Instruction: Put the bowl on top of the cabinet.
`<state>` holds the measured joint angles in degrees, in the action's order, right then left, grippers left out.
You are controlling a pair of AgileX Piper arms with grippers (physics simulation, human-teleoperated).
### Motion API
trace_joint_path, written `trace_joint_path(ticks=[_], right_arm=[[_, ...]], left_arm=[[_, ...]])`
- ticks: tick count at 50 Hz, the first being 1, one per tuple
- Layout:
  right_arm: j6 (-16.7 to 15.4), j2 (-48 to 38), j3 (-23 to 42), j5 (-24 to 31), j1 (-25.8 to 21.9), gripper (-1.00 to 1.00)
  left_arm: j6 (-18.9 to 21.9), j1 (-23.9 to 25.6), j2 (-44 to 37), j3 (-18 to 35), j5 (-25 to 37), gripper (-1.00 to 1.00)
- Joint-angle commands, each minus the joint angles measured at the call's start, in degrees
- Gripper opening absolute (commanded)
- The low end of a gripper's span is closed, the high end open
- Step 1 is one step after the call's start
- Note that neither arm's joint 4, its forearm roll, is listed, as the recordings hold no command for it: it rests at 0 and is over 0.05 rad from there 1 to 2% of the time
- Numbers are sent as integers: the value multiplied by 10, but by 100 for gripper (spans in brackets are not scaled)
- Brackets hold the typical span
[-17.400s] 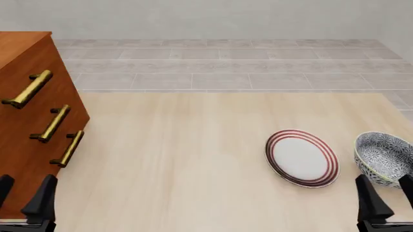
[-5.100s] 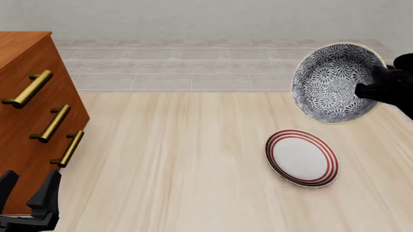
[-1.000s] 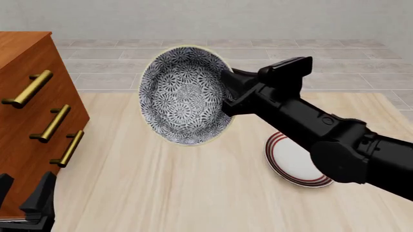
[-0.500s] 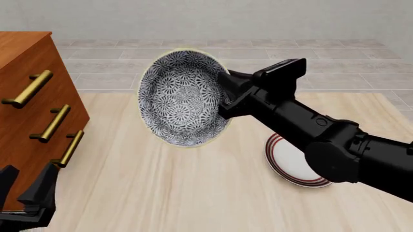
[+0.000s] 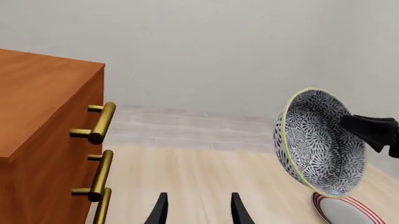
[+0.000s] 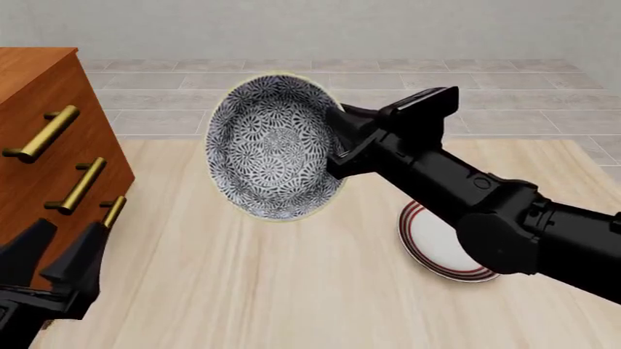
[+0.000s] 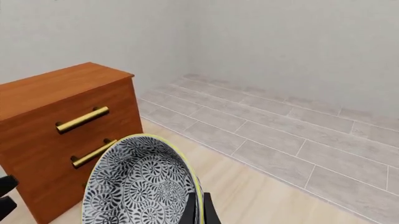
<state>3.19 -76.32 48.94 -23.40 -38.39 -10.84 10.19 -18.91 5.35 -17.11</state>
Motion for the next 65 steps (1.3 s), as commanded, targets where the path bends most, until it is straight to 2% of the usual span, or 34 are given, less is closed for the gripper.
trace_joint_path(ticks=[1, 24, 25, 26, 36, 46, 48, 49, 53, 60, 65], right_arm=[[0, 2, 4, -2, -2, -100], [-2, -1, 4, -7, -5, -100], [-5, 0, 3, -8, -4, -100], [-22, 3, 1, -10, -5, -100], [-26, 1, -3, -14, -5, -100], [-44, 2, -8, -24, -6, -100], [-43, 0, -8, -26, -6, -100], [-44, 0, -8, -26, -7, -100], [-49, -1, -9, -28, -7, -100], [-57, 1, -2, -23, -8, -100], [-61, 4, 2, -19, -11, -100]], left_arm=[[-12, 38, -54, 13, -57, 100], [-36, 86, -119, 41, -137, 100], [-37, 86, -122, 43, -140, 100], [-39, 87, -124, 43, -144, 100], [-50, 98, -148, 54, -171, 100], [-61, 121, -181, 67, -204, 100], [-85, 124, -188, 64, -219, 100], [-74, 125, -191, 67, -217, 100], [-75, 133, -201, 69, -225, 100], [-100, 139, -210, 72, -239, 100], [-99, 148, -215, 72, -243, 100]])
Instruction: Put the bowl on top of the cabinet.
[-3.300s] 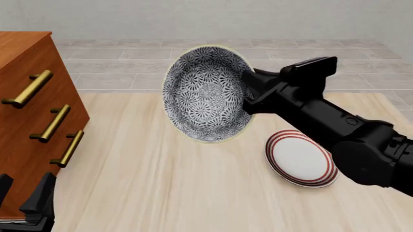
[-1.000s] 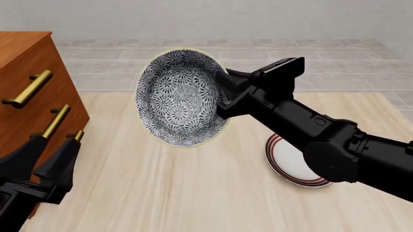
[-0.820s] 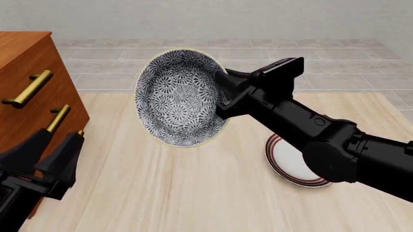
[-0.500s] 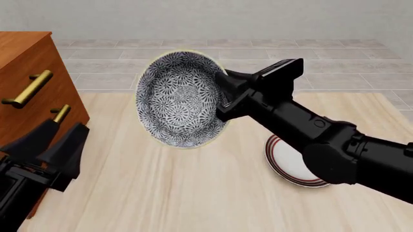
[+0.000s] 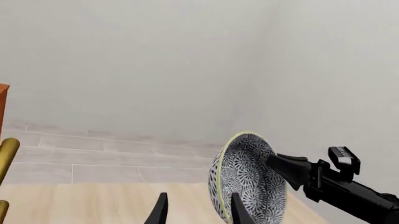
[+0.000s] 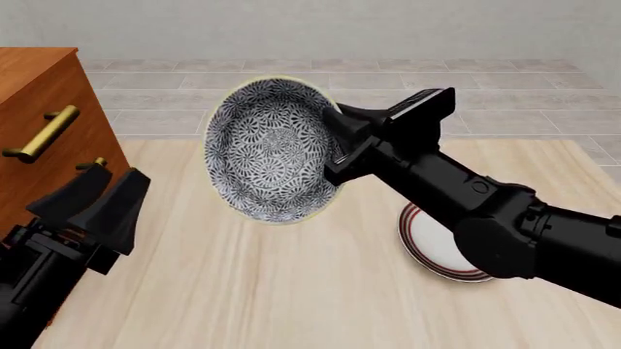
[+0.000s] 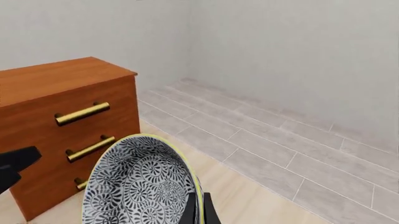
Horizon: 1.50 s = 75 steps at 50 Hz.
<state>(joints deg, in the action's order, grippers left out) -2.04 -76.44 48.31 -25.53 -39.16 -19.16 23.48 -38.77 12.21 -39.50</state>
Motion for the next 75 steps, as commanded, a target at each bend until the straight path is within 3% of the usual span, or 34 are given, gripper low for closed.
trace_joint_path(ticks=[1, 30, 37, 43, 75], right_arm=[[-9, 6, 8, 3, -3, -100], [-7, 16, 6, 4, -14, -100], [-5, 15, 5, 2, -17, -100], [-4, 18, 5, 1, -19, -100], [-7, 26, -2, -4, -28, -100]], left_arm=[[-16, 15, -16, 3, -19, 100], [-20, 42, -119, 17, -91, 100], [-44, 51, -144, 12, -115, 100], [-31, 65, -153, 17, -118, 100], [-50, 84, -220, 39, -161, 100]])
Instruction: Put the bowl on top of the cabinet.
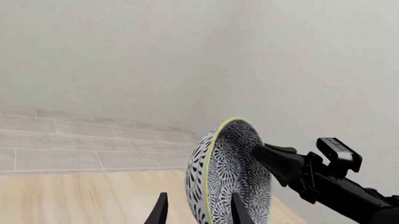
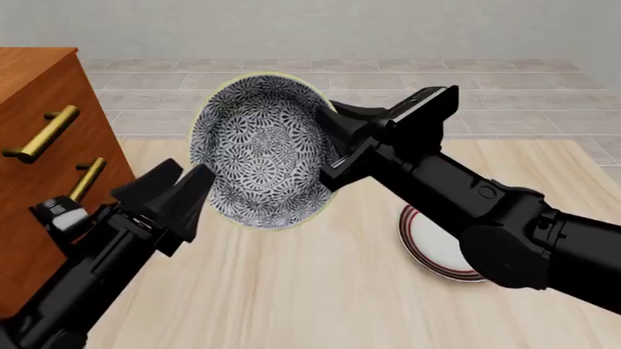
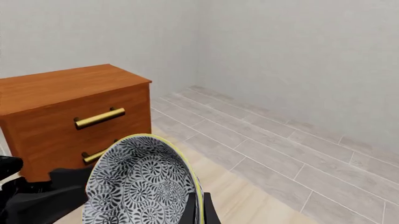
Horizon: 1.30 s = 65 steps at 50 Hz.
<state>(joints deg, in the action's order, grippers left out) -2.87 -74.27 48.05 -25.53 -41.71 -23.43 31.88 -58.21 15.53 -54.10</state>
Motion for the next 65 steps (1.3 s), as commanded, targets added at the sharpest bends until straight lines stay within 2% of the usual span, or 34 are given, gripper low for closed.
trace_joint_path(ticks=[1, 36, 37, 60, 61, 65], right_arm=[[1, 4, 0, -4, -2, -100], [2, 18, -2, 1, -6, -100], [3, 19, -2, 2, -6, -100], [4, 23, -2, 5, -7, -100], [4, 23, -4, 5, -10, 100], [7, 21, -3, 7, -12, 100]], left_arm=[[-7, 0, -28, 6, -17, 100], [4, 27, -96, 25, -42, 100], [8, 25, -96, 26, -39, -100], [18, 24, -100, 33, -35, -100], [18, 23, -100, 33, -34, -100], [18, 19, -97, 32, -34, -100]])
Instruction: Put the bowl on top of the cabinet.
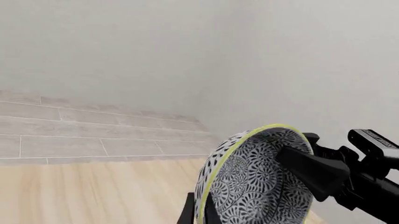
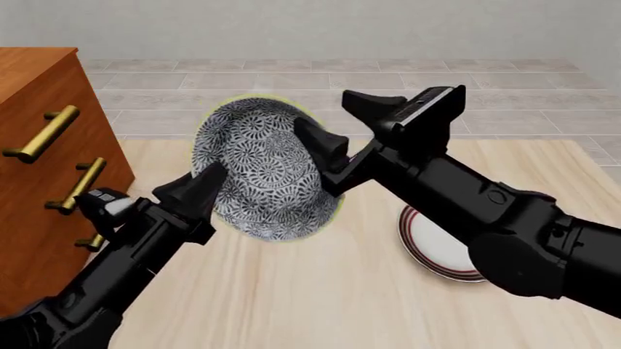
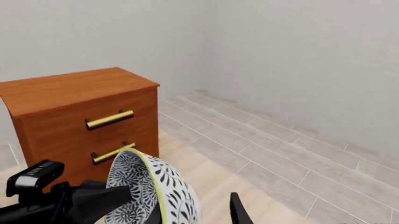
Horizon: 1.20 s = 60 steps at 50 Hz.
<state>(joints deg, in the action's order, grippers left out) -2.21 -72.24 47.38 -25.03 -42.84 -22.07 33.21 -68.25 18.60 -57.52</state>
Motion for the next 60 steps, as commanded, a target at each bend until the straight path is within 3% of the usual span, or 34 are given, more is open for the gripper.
trace_joint_path(ticks=[1, 35, 60], right_arm=[[0, 1, 3, 2, 0, 100], [-9, 27, -18, 14, -33, 100], [-34, 86, -26, 36, -56, 100]], left_arm=[[5, 5, 4, 1, 0, -100], [9, -10, 1, 1, -1, -100], [12, -16, -12, 7, -3, -100]])
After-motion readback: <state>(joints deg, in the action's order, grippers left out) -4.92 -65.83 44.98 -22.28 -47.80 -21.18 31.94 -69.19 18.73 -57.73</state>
